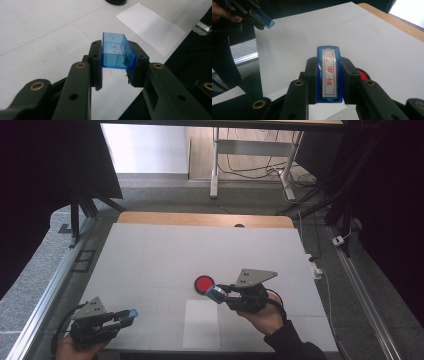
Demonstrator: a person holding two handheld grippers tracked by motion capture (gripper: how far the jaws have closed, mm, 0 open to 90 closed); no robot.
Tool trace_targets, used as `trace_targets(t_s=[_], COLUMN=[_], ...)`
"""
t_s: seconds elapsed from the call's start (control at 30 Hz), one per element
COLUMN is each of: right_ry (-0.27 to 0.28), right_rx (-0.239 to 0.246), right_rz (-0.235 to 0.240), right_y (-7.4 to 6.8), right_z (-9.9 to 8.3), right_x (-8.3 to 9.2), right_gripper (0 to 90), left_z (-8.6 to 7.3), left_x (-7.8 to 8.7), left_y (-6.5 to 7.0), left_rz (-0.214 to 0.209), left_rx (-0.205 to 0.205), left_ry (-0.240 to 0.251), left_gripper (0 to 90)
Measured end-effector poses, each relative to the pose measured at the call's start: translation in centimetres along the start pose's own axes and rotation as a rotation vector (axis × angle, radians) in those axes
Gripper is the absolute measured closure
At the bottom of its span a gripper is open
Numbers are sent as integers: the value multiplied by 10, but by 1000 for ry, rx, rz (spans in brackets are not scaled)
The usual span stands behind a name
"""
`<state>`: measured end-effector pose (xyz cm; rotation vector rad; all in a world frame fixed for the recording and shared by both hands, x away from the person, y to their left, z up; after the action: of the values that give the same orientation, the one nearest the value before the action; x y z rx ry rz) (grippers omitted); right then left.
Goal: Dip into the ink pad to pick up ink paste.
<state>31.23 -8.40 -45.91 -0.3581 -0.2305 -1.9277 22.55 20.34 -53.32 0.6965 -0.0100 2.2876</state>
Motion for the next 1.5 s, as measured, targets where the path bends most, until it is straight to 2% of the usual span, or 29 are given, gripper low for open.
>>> trace_targets(t_s=[0.2, 0.33, 0.63, 0.93, 1.13, 1.5], right_ry=[-28, -34, -65, -93, -117, -163], right_rx=[12, -7, -15, -18, -24, -22], right_rz=[-4, -18, -38, -59, -70, -104], right_y=[3, 6, 17, 33, 42, 60], right_z=[-4, -5, -7, -10, -15, -21], right_x=[-5, -12, -24, -41, -49, -65], right_gripper=[713, 714, 714, 714, 714, 714], left_z=[0, 0, -1, -2, -2, -1], left_x=[-1, -1, -1, -2, -2, -2], left_y=[1, 1, 1, 2, 1, 1], left_rz=[-5, -4, -2, 5, 8, 6], left_rx=[3, 6, 9, 4, -27, -23], left_ry=[-7, -10, -19, -22, -22, -18], left_gripper=[678, 679, 677, 677, 677, 677])
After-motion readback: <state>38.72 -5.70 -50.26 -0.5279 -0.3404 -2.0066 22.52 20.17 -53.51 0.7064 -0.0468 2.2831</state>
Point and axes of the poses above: each handheld gripper's, and its own axes: x roughly backward along the jaws, z roughly out of its top, y roughly to its right, the point moved 9 cm from there along -x, roughly forward along the jaws, and after that the axes turned 11 degrees about y, right-handed, at the moved point
